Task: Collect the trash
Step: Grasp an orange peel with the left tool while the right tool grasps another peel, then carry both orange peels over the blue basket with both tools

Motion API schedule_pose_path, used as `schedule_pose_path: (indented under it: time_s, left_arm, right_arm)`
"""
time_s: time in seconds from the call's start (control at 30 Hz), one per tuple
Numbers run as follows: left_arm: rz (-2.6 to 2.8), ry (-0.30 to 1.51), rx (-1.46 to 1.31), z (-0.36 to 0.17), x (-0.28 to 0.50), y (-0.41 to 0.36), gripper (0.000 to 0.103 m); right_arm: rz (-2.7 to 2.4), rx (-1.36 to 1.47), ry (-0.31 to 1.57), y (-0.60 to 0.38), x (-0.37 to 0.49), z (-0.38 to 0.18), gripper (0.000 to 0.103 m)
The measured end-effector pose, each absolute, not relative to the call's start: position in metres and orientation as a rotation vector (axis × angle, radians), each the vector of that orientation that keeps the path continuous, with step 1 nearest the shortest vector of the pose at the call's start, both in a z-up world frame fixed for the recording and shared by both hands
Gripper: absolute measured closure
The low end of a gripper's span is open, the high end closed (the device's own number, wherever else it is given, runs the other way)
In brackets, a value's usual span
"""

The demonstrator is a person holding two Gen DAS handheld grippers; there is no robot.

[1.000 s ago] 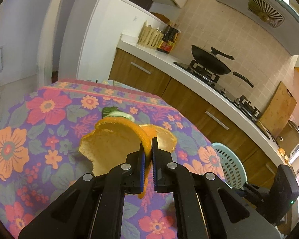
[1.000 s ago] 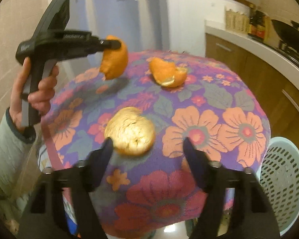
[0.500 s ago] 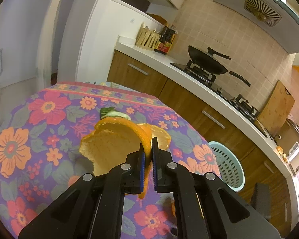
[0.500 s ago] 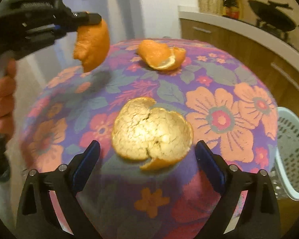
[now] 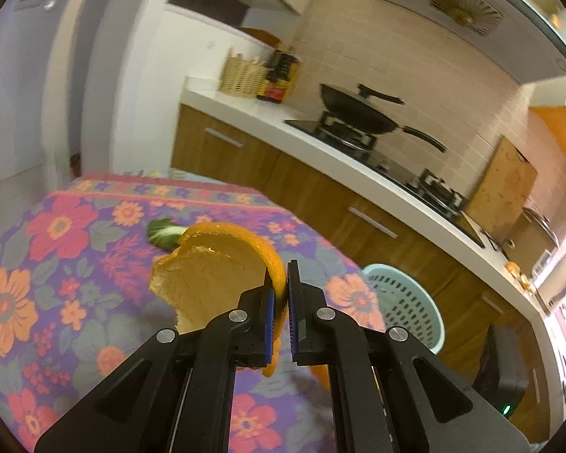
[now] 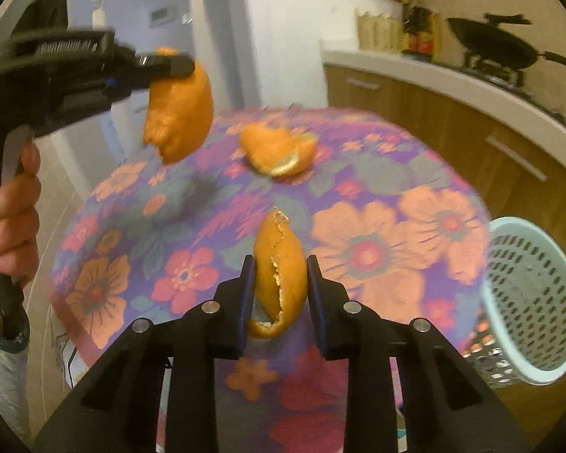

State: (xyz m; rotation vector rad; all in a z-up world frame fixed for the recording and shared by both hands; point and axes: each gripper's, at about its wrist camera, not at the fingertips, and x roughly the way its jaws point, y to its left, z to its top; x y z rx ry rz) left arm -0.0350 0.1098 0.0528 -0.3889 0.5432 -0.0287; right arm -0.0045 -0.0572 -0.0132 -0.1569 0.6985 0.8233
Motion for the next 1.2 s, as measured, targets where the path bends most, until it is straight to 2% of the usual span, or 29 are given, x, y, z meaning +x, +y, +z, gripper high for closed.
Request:
schedule_pose_path:
  time_s: [0.47, 0.77, 1.2]
  left_arm:
    - [-0.35, 0.604, -0.302, 0.066, 0.038, -0.003, 0.099]
    - [-0.461, 0.728, -0.269, 0.039, 0.104, -0.079, 0.099]
    - [-0.54, 0.799, -0.239, 0.014, 0.15, -0.142, 0.099]
  right_arm:
    - [0.482, 0.071, 0.606, -0.217, 0.071, 0.025, 0.08]
    - [0.279, 0.181, 0.716, -0.287, 0.116, -0.011, 0.08]
    - [0.19, 0.222, 0.895, -0.302, 0.151, -0.063, 0.08]
